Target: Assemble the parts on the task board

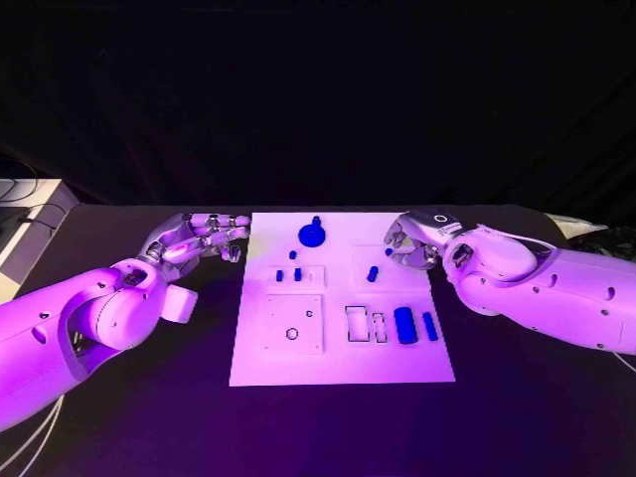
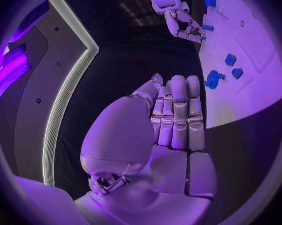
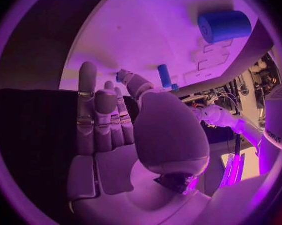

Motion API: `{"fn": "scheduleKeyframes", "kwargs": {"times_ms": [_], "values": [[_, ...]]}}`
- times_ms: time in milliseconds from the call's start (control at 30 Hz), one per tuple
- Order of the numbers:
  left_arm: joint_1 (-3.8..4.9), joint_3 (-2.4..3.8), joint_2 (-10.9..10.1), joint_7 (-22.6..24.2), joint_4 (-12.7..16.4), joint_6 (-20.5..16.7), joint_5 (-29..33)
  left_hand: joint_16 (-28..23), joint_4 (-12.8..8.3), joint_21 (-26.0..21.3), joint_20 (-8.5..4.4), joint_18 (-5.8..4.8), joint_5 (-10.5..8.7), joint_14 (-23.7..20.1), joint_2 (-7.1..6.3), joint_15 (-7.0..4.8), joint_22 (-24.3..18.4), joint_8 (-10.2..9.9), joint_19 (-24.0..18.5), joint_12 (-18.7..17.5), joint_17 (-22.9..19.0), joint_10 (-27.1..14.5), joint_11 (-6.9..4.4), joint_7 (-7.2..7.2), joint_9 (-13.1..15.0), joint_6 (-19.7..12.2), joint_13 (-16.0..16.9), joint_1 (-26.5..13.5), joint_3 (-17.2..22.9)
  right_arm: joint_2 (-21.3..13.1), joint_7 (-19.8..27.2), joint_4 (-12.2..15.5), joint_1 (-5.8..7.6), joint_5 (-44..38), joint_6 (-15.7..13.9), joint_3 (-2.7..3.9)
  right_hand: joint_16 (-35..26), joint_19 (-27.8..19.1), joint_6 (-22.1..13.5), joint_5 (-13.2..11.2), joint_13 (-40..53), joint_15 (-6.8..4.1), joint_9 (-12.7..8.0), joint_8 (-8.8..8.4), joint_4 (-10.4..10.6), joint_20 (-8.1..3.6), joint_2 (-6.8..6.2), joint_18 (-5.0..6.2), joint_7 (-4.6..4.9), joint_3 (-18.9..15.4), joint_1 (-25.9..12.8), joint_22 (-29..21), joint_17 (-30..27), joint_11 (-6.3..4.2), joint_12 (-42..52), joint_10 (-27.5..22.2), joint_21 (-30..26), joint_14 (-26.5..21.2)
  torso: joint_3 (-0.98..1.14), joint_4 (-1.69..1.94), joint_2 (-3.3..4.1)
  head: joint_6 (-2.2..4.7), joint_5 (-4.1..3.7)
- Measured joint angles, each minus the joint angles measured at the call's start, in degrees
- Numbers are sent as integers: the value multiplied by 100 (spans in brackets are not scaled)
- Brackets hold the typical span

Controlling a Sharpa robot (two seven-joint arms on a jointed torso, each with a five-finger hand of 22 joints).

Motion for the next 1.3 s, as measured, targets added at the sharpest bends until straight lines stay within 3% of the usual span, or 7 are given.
{"fn": "scheduleKeyframes", "kwargs": {"times_ms": [367,567,700,833,1167,1300], "values": [[-1,1,2,-15,3,27,36,0,-24,-23,-20,0,0,0,46,0,16,0,20,0,11,0,0,0,0,0,1,46,-24,158,-74,-152,-48,-13,52,1,79,32,81,59,0,0,0,0,87,29,7,53,-10,56,-7,167,-20,-34,0,35,-116,0,7,-2,3,3,-12],[-2,1,3,-40,-3,28,35,0,-24,-23,-20,0,0,1,46,0,16,0,20,0,11,0,0,0,-1,0,1,46,-24,215,-75,-203,-58,57,88,15,124,54,122,124,1,0,0,0,110,8,64,59,-32,113,-64,281,-15,-43,0,46,-180,0,8,-2,2,3,-21],[-2,1,3,-58,-4,29,33,0,-24,-23,-20,0,0,1,46,0,16,0,20,0,11,0,0,0,-1,0,1,47,-23,237,-69,-240,-58,105,112,20,135,54,180,134,1,-21,0,0,103,8,170,59,-34,211,-87,372,-15,-43,0,47,-220,-21,7,-1,2,-2,-29],[-2,2,0,-71,-2,30,32,1,-24,-23,-21,0,0,1,46,0,16,0,20,0,11,0,0,0,-1,0,1,46,-23,247,-56,-252,-59,149,141,21,157,55,259,-6,-5,-21,6,0,131,8,222,62,-65,459,-99,449,-24,-64,-4,130,-264,-20,3,-1,2,-13,-32],[-2,2,-11,-97,0,38,30,1,-39,-23,-20,0,0,1,46,0,47,0,20,0,23,-21,21,19,-1,-19,1,47,-39,248,-50,-238,-62,197,165,31,156,54,546,-55,-13,-52,15,-26,-55,-37,373,61,-132,750,-68,684,-24,-145,-40,415,-264,-51,3,-1,0,-32,-36],[-2,2,-18,-106,0,42,30,2,-39,-23,-20,0,0,1,46,0,47,0,20,0,22,-21,21,21,-1,-21,1,46,-39,244,-54,-227,-64,202,154,31,156,31,555,-44,-13,-89,36,-13,-144,-60,397,56,-138,805,-76,797,-24,-124,-64,437,-264,-45,5,-2,0,-42,-37]]}}
